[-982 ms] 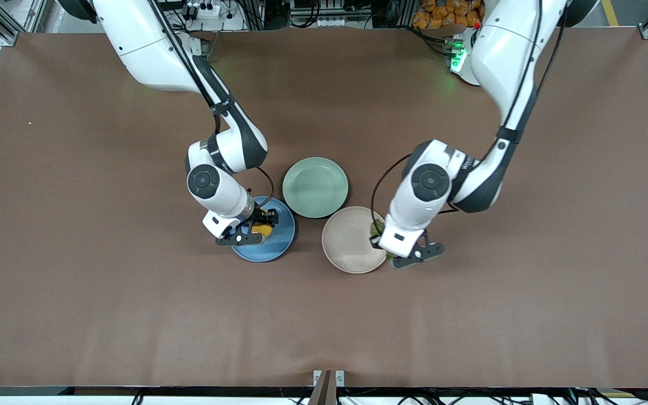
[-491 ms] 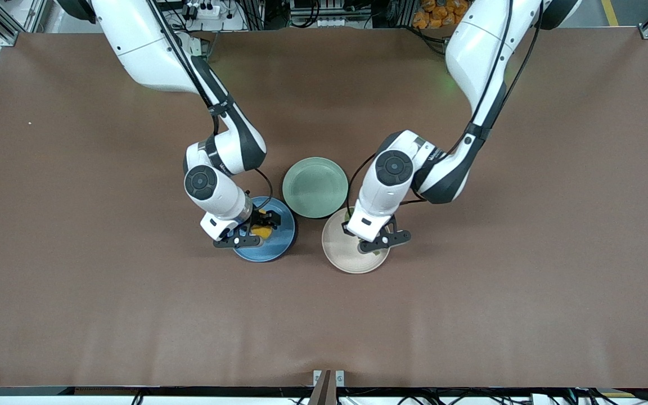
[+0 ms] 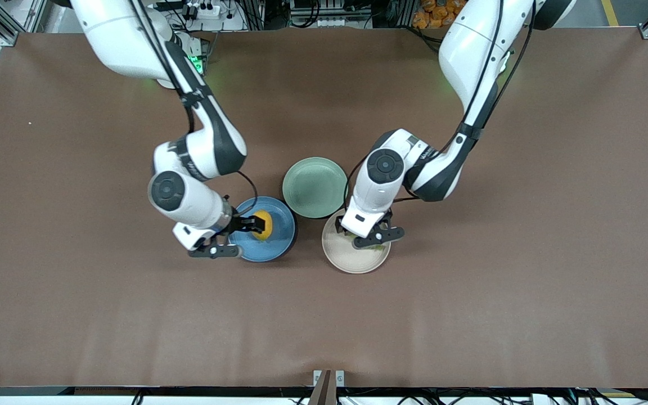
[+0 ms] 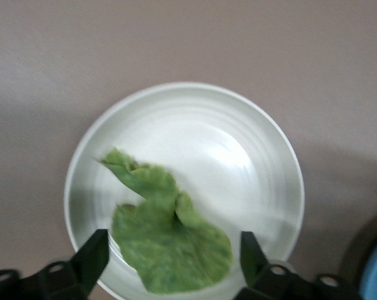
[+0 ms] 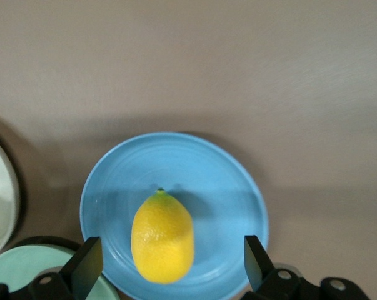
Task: Place lemon and lettuce in plates
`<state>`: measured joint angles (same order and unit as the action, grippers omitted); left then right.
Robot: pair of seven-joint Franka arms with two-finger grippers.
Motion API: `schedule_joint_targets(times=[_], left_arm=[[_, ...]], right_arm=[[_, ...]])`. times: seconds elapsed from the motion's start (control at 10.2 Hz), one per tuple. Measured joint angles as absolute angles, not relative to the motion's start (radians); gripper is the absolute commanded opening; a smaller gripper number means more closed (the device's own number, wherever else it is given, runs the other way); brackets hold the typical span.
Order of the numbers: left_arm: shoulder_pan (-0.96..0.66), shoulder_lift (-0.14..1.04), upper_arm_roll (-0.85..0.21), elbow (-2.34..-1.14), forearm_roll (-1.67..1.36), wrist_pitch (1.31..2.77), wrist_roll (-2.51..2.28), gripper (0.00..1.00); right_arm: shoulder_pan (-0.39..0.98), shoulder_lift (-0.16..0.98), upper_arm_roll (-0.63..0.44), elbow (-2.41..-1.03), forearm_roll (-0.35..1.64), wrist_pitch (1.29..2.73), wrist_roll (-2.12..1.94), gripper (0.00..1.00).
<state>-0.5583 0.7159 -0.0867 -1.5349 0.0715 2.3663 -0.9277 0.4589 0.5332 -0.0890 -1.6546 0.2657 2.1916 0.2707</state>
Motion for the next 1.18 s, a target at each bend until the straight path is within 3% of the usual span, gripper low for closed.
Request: schedule_joint_targets(times=[0.39, 0.59, 1.18], left_arm=[[-0.495, 0.661, 0.009, -1.518, 0.103, 2.197, -0.841, 1.00], [-0.400, 0.615, 0.014, -1.517, 0.104, 2.173, -0.776, 1.00], [-0.188, 0.526, 0.013, -1.548, 0.106, 1.868, -0.484, 1.00]], right_arm=[[0.317, 0.469, -0.100, -1.692, 0.264, 2.141, 0.058, 1.00], [0.259, 0.444, -0.127, -1.737, 0.261, 2.140, -0.048, 1.00], [0.124, 0.300, -0.149, -1.835, 0.051, 2.098, -0.093, 1.00]])
